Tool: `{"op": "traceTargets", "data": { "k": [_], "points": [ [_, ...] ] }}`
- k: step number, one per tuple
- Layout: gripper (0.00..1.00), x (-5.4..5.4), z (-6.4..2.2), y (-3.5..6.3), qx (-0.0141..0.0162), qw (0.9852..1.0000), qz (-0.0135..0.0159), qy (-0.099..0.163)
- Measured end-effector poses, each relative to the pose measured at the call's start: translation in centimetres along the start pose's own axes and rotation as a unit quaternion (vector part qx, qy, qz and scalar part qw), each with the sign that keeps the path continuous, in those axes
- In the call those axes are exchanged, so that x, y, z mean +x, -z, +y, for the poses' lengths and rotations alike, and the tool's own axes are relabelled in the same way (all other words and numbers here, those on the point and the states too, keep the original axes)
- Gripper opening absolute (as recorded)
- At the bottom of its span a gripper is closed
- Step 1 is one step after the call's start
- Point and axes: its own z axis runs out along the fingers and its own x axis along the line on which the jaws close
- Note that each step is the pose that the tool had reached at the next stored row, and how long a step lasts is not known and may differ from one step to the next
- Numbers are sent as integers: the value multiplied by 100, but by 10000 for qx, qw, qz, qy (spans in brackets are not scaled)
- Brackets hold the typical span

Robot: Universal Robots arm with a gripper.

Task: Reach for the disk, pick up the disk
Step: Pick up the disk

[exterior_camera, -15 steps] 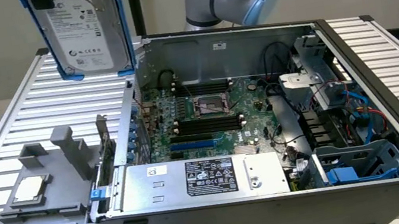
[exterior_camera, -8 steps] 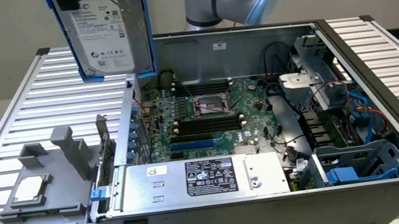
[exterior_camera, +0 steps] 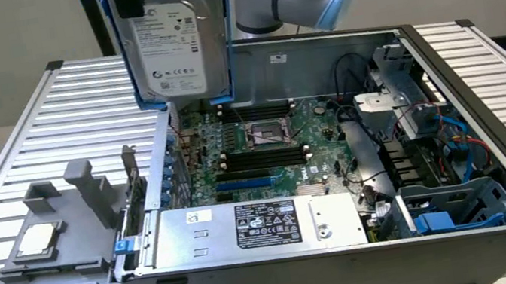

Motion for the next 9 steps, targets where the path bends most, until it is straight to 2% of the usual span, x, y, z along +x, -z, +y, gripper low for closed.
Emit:
{"op": "traceTargets", "data": {
  "k": [9],
  "points": [
    [33, 164, -414, 3, -3, 10000, -1, 0]
  ]
}}
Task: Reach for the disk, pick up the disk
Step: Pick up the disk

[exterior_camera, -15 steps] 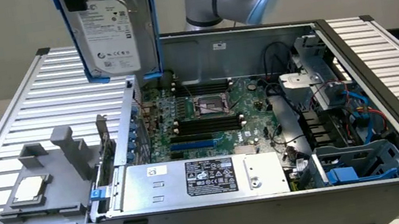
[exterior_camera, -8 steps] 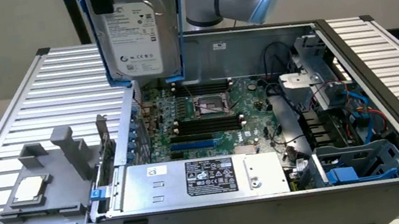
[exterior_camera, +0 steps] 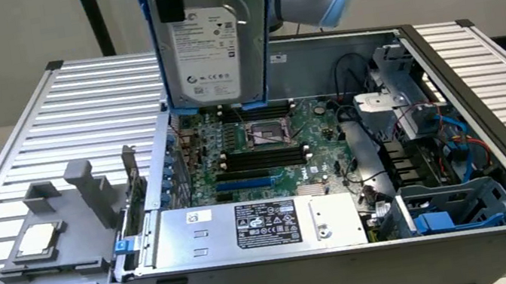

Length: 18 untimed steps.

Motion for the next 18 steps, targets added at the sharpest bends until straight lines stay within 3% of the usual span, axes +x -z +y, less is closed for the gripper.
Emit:
{"op": "traceTargets", "data": {
  "k": [18],
  "points": [
    [33, 327, -818, 8, -10, 10000, 0, 0]
  ]
}}
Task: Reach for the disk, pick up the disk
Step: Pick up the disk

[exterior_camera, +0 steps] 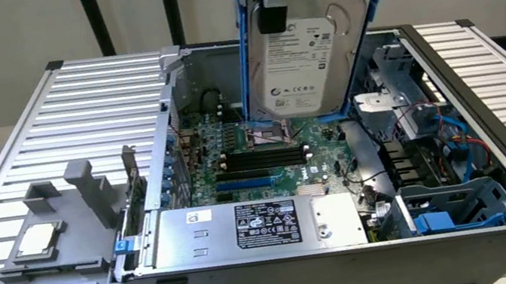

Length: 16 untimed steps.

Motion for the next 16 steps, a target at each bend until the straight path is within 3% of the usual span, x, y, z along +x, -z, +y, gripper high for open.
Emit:
{"op": "traceTargets", "data": {
  "k": [16],
  "points": [
    [33, 241, -731, 21, -1, 10000, 0, 0]
  ]
}}
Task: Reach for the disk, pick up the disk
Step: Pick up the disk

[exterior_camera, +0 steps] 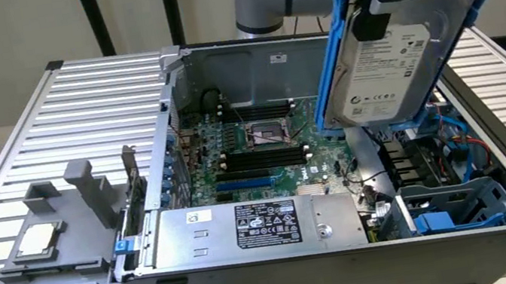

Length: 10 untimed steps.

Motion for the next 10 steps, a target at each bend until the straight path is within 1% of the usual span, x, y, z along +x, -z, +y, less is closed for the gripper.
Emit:
{"op": "traceTargets", "data": {
  "k": [5, 10],
  "points": [
    [33, 96, -200, 2, 0, 10000, 0, 0],
    [33, 213, -354, -1, 0, 10000, 0, 1]
  ]
}}
